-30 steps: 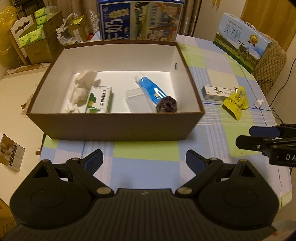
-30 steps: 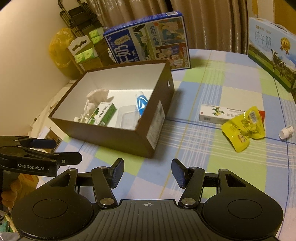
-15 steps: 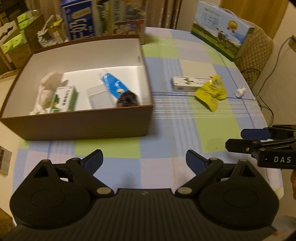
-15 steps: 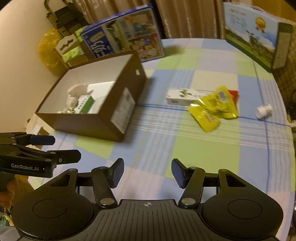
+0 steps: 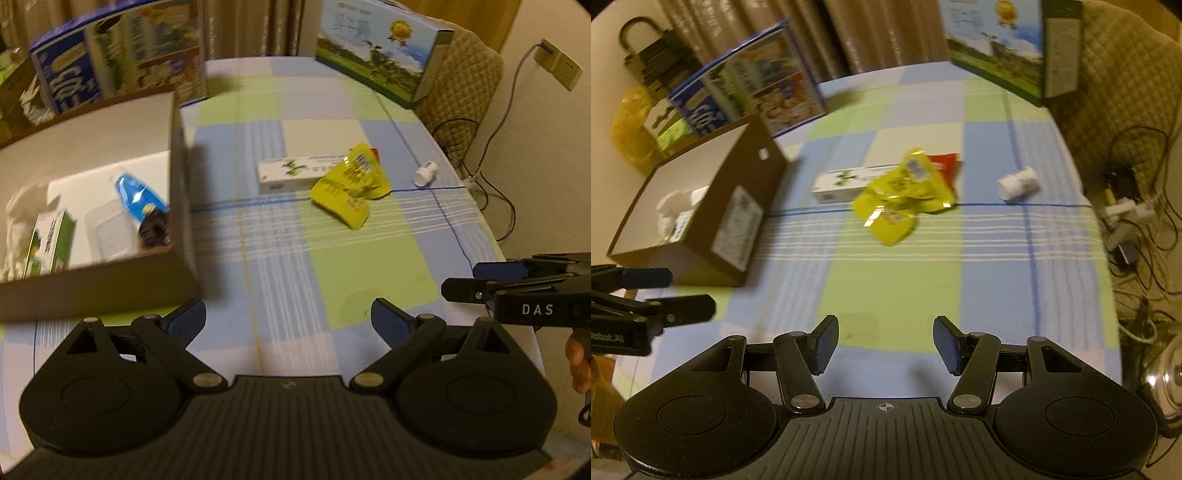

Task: Organize objects
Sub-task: 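Withdraw both tools from the box toward the remaining items, then grasp the yellow snack pouch with left tool while right tool grasps white pill bottle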

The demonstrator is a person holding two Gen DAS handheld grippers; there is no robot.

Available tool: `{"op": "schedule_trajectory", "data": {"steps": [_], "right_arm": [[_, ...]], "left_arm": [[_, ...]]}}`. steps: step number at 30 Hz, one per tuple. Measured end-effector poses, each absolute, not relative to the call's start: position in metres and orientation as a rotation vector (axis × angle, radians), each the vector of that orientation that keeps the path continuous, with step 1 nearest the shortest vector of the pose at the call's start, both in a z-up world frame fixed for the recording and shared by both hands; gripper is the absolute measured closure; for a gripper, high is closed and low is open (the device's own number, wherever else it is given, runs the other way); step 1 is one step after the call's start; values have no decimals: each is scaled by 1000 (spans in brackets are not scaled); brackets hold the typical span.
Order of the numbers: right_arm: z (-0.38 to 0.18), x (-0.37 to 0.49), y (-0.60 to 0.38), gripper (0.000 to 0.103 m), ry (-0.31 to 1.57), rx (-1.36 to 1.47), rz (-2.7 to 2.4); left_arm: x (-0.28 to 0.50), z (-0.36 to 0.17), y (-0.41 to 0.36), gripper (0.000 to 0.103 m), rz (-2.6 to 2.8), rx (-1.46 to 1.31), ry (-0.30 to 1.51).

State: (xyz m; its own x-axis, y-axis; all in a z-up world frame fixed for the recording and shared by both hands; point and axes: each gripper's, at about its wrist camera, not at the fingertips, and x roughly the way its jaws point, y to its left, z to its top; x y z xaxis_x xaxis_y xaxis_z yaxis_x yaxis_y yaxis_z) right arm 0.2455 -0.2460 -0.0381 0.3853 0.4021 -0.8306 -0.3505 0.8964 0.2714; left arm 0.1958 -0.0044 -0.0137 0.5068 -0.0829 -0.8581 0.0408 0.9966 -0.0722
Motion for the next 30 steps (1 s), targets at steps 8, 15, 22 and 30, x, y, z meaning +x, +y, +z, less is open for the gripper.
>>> {"op": "schedule_trajectory", "data": {"steps": [8, 15, 22, 30], "right_arm": [[-44, 266, -271, 49, 1056, 115, 405], [-50, 282, -291, 49, 1052, 170, 323], [-57, 293, -319, 49, 1062, 209, 241], [-66, 298, -346, 49, 1083, 242, 181]], "left_arm": [[239, -9, -17, 9, -115, 35, 984], [282, -24, -44, 9, -182, 48, 1000], [319, -65, -71, 9, -200, 24, 1018], [355, -108, -84, 9, -249, 115, 980]]}}
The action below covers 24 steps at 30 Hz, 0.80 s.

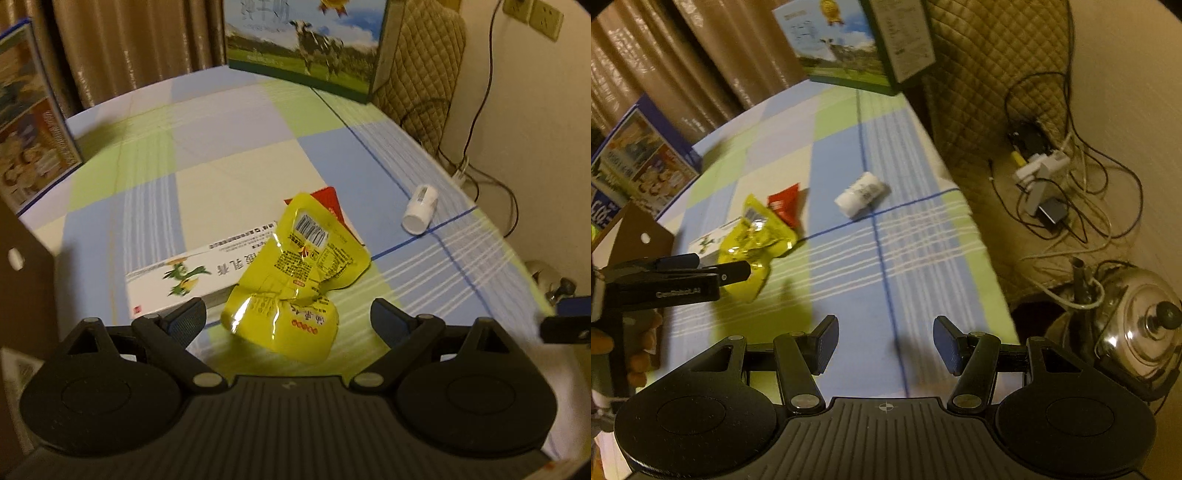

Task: Organize objects
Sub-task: 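Grasp the yellow snack pouch with left tool while right tool grasps white pill bottle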

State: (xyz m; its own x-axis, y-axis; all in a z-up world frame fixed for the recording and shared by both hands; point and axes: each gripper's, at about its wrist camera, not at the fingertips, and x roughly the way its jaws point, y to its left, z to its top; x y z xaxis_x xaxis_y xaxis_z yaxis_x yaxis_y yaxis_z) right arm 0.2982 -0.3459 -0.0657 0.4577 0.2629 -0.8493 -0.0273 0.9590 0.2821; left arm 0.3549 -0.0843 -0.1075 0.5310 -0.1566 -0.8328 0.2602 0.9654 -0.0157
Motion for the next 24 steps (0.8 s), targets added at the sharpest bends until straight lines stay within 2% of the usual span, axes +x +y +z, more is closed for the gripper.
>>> {"op": "schedule_trajectory", "data": {"steps": [5, 10, 14, 17, 18, 19, 24], "right_arm": [[-73, 303, -358, 49, 1102, 255, 154], [-80, 309, -365, 49, 1118, 262, 139], [-83, 314, -366, 49, 1124, 259, 137], [-85, 317, -365, 49, 1128, 254, 143], [-86, 318, -364, 49, 1130, 253, 145], [-87, 319, -364, 49, 1130, 251, 148], [-88, 327, -356, 49, 1116, 229, 186]], "left_arm": [[367, -123, -85, 10, -210, 84, 994], [377, -135, -87, 25, -155, 42, 1032], [376, -137, -90, 31, -138, 27, 1022], [372, -135, -93, 50, -151, 46, 999], [370, -134, -92, 61, -163, 35, 995], [368, -132, -90, 67, -170, 23, 994], [353, -129, -80, 71, -160, 28, 993]]}}
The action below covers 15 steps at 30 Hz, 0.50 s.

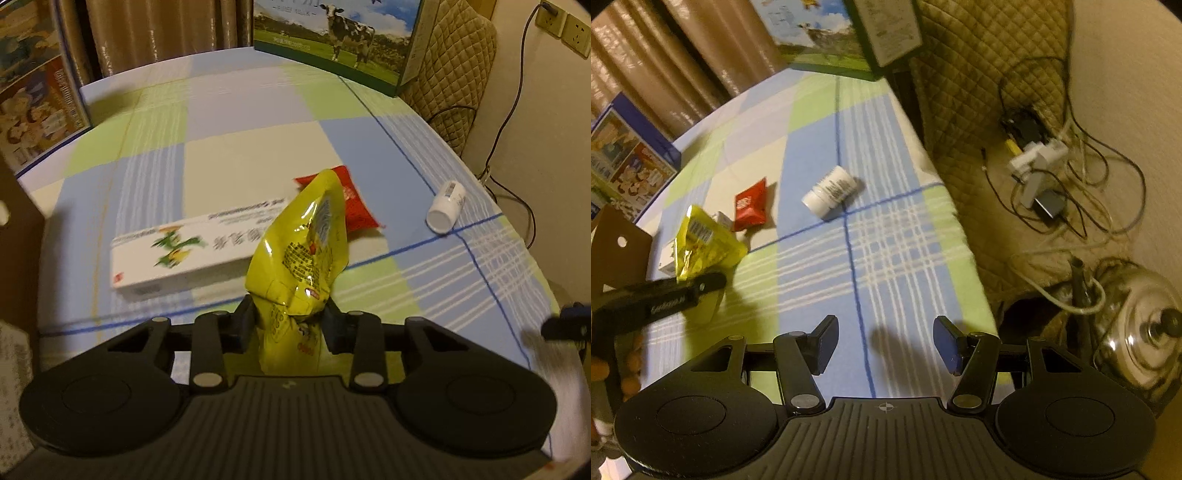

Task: Organize objects
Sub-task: 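Grasp the yellow snack pouch with left tool while right tool grasps white pill bottle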

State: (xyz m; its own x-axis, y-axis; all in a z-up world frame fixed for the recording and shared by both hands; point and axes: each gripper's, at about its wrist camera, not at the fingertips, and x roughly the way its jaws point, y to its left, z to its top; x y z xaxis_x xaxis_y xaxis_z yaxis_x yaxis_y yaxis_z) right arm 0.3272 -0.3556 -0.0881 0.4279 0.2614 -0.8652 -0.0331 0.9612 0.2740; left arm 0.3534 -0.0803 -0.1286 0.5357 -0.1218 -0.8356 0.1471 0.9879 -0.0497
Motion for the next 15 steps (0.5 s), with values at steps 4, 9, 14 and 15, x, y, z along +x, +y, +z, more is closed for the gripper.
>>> {"op": "schedule_trajectory", "data": {"steps": [4, 9, 14, 15], "right_arm": [[-87, 337, -345, 49, 1068, 178, 247], [-86, 356, -329, 49, 992, 90, 328], [-90, 382, -313, 49, 921, -2, 418], [-92, 387, -309, 49, 910, -28, 435]], "left_arm": [[338, -120, -62, 72, -136, 8, 990], [323, -105, -41, 72, -79, -22, 975], [319, -92, -27, 72, -27, -50, 959], [319, -90, -24, 72, -20, -54, 955]]}}
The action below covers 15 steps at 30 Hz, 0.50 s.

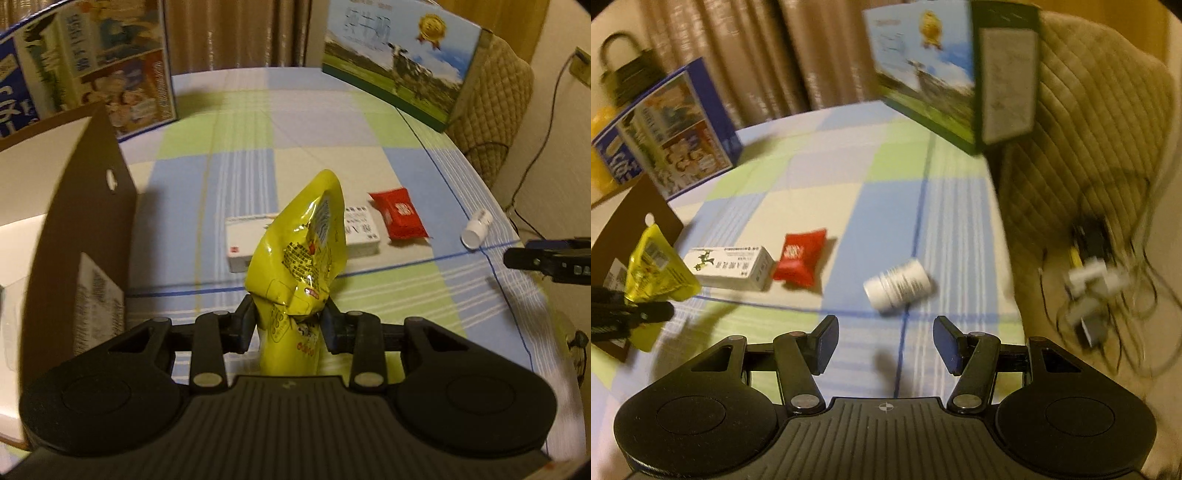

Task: Organize objects
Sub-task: 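Grasp the yellow snack pouch with left tool while right tool grasps white pill bottle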

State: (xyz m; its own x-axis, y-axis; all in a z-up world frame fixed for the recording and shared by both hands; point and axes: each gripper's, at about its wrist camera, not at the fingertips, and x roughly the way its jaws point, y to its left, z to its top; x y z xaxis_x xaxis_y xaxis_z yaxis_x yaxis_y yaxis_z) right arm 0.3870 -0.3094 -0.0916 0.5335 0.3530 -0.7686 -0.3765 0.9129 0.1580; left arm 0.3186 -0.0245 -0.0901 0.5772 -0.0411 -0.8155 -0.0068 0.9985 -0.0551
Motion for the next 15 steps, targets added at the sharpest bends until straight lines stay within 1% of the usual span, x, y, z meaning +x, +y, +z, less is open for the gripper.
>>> {"op": "schedule_trajectory", "data": {"steps": [6, 14, 15], "right_arm": [[-106, 409, -291, 49, 878, -180, 495], [-123, 425, -285, 50, 882, -280, 529], [-124, 425, -285, 58, 876, -285, 531]], "left_arm": [[316, -83, -15, 72, 17, -80, 946], [312, -77, -13, 72, 45, -96, 940], [312, -77, -13, 71, 46, -96, 940]]}}
